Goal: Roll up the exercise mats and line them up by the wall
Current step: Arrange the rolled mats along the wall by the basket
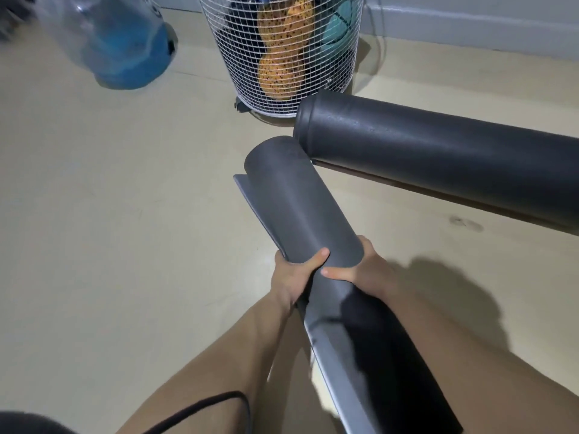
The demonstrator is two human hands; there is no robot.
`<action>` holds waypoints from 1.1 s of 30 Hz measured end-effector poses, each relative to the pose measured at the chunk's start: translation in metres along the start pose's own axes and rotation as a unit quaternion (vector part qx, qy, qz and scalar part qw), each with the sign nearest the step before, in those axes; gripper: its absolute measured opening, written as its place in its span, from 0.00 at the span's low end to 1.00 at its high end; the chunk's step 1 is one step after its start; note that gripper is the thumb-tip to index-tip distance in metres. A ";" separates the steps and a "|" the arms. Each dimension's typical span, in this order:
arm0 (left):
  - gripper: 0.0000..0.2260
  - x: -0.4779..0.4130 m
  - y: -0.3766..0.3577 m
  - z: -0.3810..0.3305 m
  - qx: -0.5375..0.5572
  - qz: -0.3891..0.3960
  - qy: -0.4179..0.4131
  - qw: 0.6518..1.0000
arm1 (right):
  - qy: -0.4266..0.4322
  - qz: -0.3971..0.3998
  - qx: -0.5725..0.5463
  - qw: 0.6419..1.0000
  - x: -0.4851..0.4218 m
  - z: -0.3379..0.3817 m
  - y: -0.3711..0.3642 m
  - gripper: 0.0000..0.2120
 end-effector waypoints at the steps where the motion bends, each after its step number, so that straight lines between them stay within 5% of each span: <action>1: 0.44 0.000 -0.001 0.000 -0.001 0.001 0.002 1.000 | 0.011 -0.013 0.004 1.000 0.003 0.002 -0.007 0.46; 7: 0.49 0.026 0.031 -0.006 -0.030 -0.038 -0.015 0.999 | 0.028 -0.048 -0.019 0.998 0.026 0.006 -0.054 0.61; 11: 0.45 0.085 0.045 -0.033 -0.068 -0.018 -0.028 0.997 | 0.033 -0.099 -0.066 0.992 0.080 0.049 -0.049 0.50; 17: 0.46 0.192 0.008 -0.106 -0.125 -0.015 -0.057 0.990 | 0.014 -0.144 -0.099 0.985 0.162 0.122 0.023 0.47; 26: 0.51 0.363 -0.146 -0.196 -0.218 0.051 -0.115 0.968 | -0.022 -0.242 -0.166 0.956 0.310 0.175 0.204 0.46; 33: 0.49 0.478 -0.330 -0.253 -0.273 0.134 -0.172 0.937 | -0.027 -0.331 -0.168 0.928 0.401 0.176 0.385 0.60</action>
Point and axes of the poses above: each hand's wrist, its own x-axis away from the middle knuckle, its own y-axis out of the back of the hand, z = x × y, the point moved 4 cm from there along -x, towards the middle knuckle, and after that the axes turned 10 degrees about y, right-handed, at the moved point
